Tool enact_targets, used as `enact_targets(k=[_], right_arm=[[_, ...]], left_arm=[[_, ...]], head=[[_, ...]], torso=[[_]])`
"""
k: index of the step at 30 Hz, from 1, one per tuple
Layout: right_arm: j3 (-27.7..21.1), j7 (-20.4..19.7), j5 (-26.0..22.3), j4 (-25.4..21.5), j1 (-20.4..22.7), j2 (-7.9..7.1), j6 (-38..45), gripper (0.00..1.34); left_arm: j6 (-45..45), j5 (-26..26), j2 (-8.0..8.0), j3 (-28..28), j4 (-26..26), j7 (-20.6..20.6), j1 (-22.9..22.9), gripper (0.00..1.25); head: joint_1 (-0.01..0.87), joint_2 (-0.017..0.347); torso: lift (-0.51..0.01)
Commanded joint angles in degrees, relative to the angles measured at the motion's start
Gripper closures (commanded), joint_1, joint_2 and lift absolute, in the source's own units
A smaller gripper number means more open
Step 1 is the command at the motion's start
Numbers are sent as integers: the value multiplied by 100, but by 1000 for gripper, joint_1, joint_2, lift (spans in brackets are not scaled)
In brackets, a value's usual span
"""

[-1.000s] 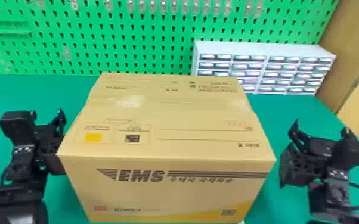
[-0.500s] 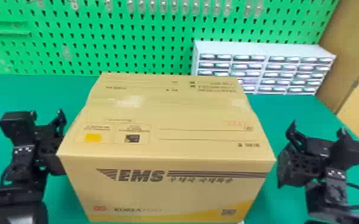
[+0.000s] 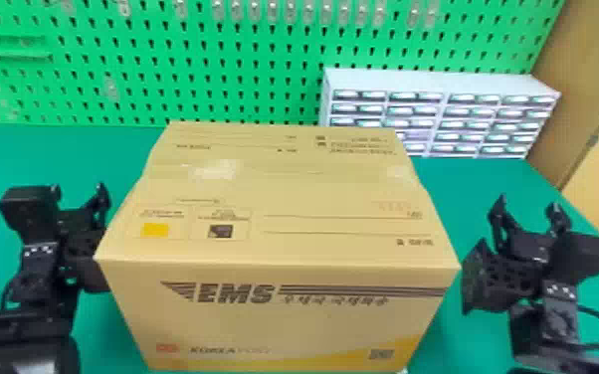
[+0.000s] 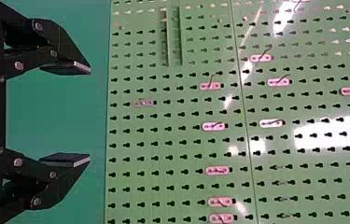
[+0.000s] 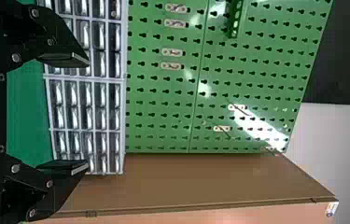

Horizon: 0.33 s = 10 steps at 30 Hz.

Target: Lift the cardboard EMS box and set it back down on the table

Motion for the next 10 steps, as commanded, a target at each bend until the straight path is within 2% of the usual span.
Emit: enact_targets(k=[1,10], right_arm=[[4,0,0,-1,0,2,-10,506],[13,0,0,-1,-18,2,-10,506]], left_arm=[[0,0,0,4,0,0,-1,572],[-9,-9,0,-5,0,0,8,572]], head=[[678,-14],[678,-14]], torso=[[-92],[-92]])
